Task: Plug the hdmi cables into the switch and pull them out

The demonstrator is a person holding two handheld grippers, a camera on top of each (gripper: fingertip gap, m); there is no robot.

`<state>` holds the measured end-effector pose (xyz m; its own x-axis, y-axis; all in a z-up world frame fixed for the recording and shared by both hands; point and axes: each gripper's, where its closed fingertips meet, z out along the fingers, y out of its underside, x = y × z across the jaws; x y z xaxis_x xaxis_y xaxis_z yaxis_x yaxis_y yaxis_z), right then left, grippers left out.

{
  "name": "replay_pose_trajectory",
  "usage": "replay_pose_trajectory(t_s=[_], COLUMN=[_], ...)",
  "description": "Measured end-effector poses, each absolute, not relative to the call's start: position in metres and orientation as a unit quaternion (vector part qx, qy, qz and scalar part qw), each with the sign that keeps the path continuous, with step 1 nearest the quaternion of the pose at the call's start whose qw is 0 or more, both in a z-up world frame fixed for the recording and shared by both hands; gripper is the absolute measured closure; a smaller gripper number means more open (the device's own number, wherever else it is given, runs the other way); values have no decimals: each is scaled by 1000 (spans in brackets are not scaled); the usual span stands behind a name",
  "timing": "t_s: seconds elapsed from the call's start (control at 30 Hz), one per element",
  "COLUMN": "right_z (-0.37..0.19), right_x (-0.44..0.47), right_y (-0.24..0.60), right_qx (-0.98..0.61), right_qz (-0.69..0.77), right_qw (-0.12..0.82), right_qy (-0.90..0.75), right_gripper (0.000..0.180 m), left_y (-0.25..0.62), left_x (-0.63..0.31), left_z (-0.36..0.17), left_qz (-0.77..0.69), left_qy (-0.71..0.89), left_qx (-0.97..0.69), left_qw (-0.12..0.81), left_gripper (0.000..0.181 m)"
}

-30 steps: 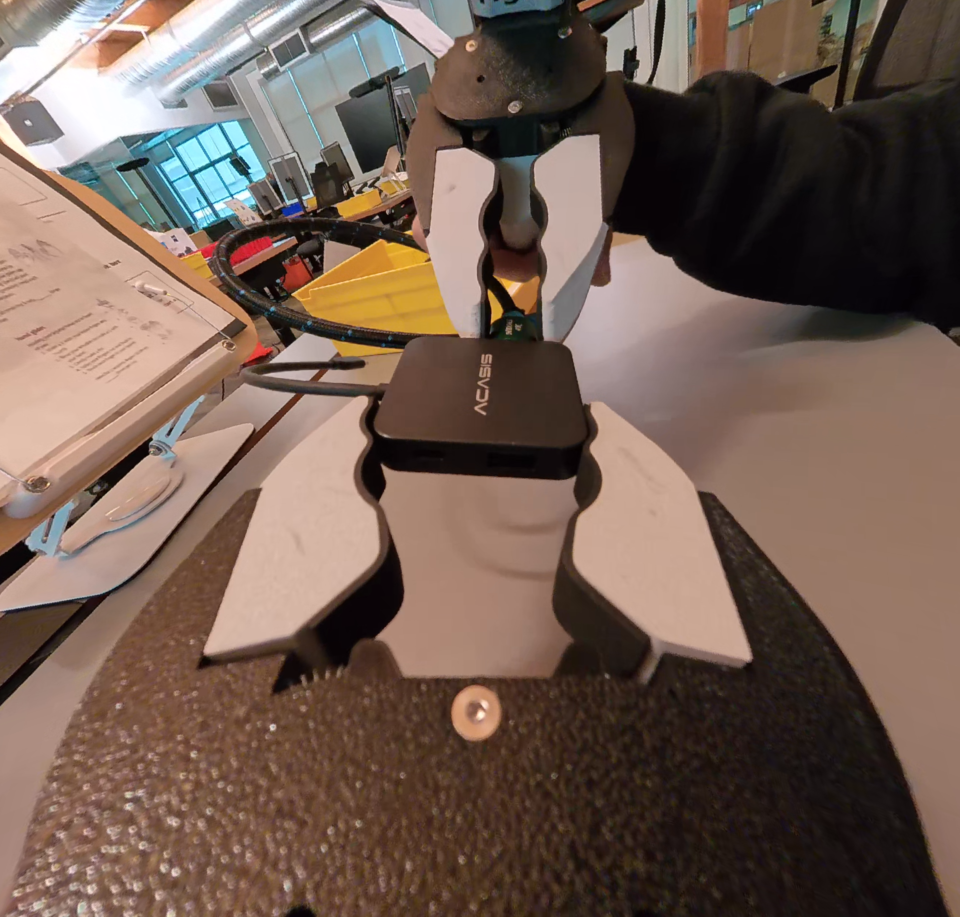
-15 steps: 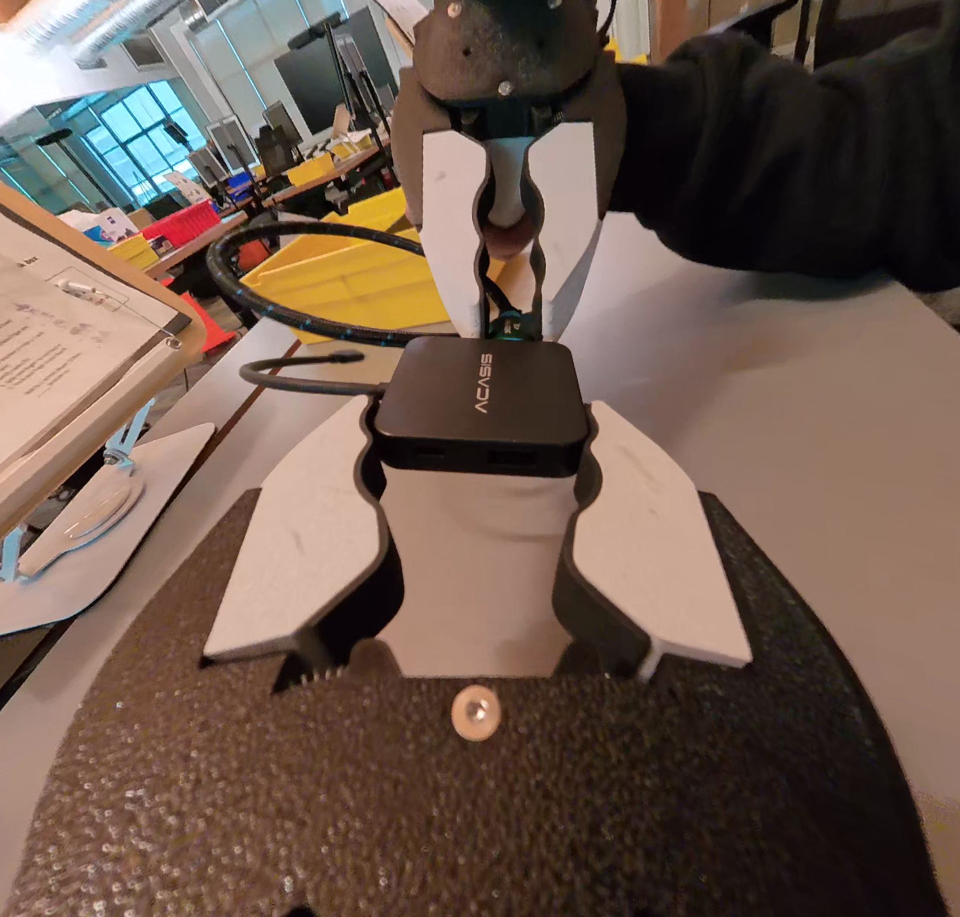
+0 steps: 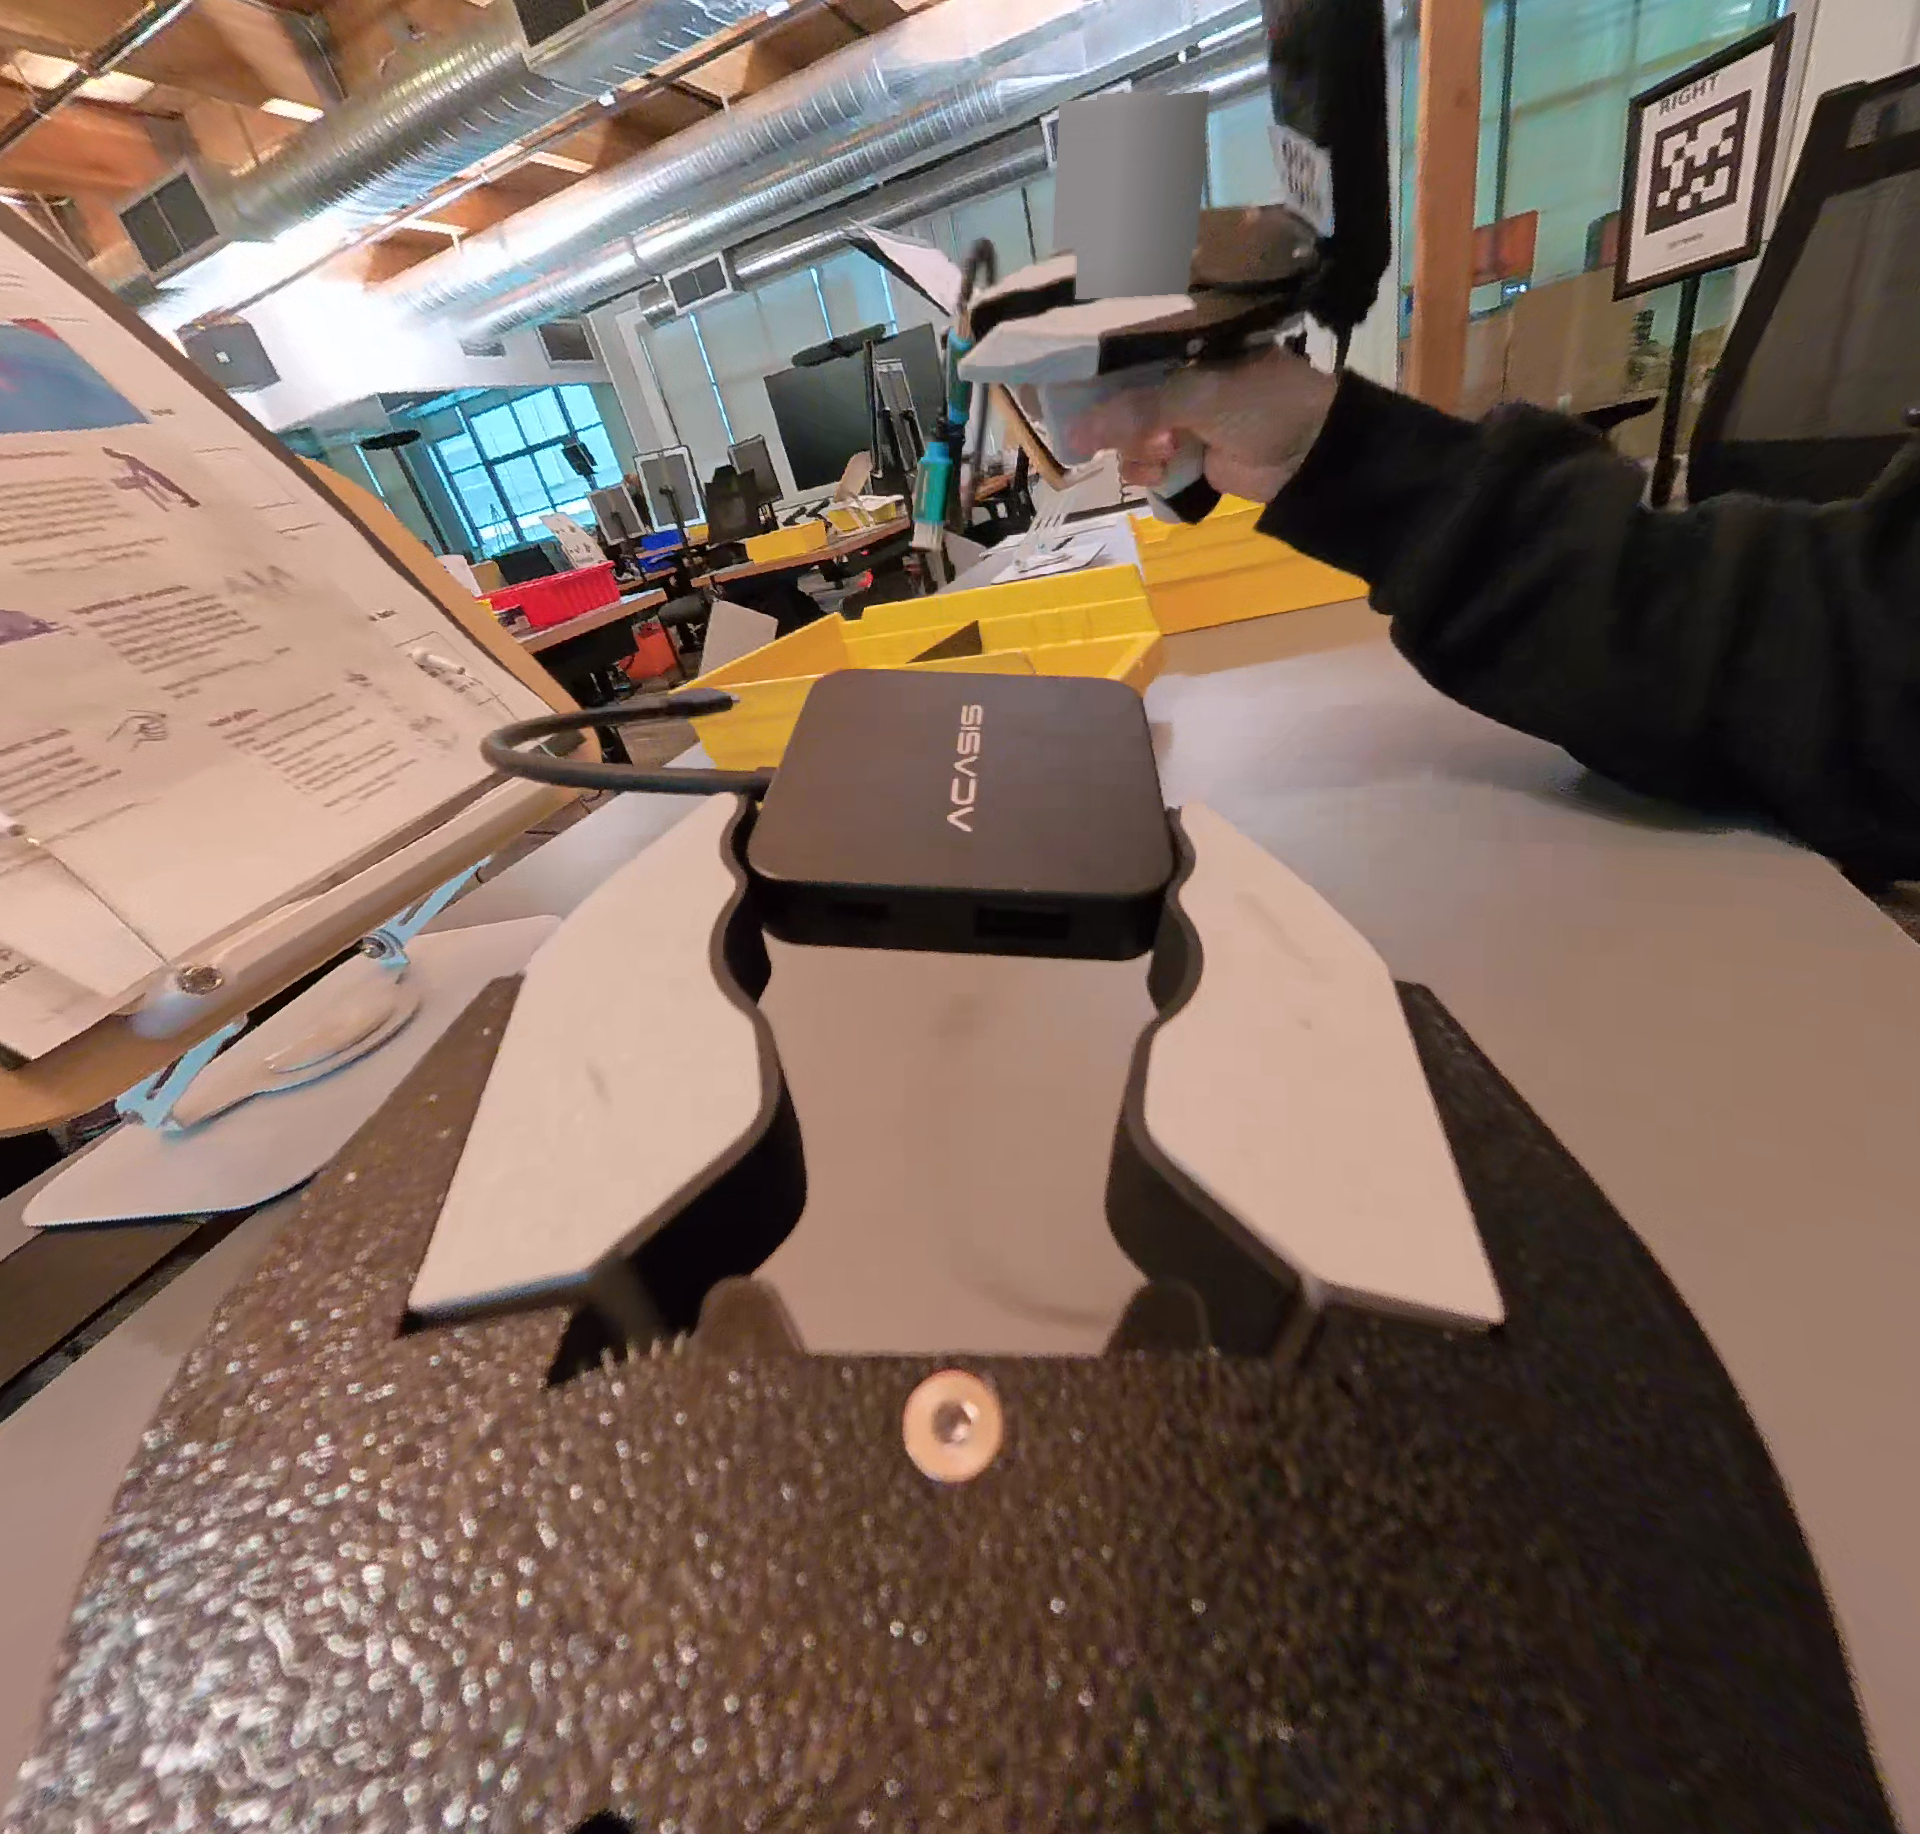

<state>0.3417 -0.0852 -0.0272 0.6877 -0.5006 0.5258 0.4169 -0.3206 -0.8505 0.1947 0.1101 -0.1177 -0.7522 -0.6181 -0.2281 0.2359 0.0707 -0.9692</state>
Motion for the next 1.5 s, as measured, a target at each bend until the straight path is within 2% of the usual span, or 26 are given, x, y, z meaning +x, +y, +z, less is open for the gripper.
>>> replay_pose_trajectory(t_s=[0.07,0.2,0.43,0.53,0.6,0.77,0.93,1.07,1.27,1.37,1.43,1.47,1.5], right_z=[-29,-89,-141,-126,-108,-77,-80,-115,-120,-121,-128,-131,-130], right_x=[381,434,455,449,440,381,296,260,216,200,187,183,181], right_y=[-133,-178,-174,-171,-173,-131,-34,30,67,75,80,82,84], right_qx=[-670,-679,-696,-678,-663,-699,-748,-756,-684,-675,-683,-684,-678], right_qz=[-440,-406,-305,-265,-247,-102,72,210,406,441,461,468,475], right_qw=[581,542,548,587,616,659,651,610,595,582,558,552,553], right_qy=[139,283,350,354,348,258,108,113,117,108,99,96,90], right_gripper=[159,160,157,116,96,86,93,91,100,110,125,140,163], left_y=[110,102,95,96,95,92,93,91,85,81,77,75,73], left_x=[195,194,193,193,193,194,197,194,192,195,196,197,198], left_z=[-118,-122,-127,-126,-126,-125,-126,-122,-123,-129,-136,-139,-142], left_qz=[-670,-665,-657,-659,-660,-657,-647,-642,-615,-586,-564,-554,-545], left_qy=[655,667,680,678,677,678,678,676,686,700,714,720,725], left_qx=[-148,-139,-131,-133,-133,-128,-126,-108,-73,-57,-47,-43,-40], left_qw=[316,305,297,298,297,304,327,346,382,404,412,415,419], left_gripper=[109,108,109,109,109,108,109,109,109,109,109,109,109])
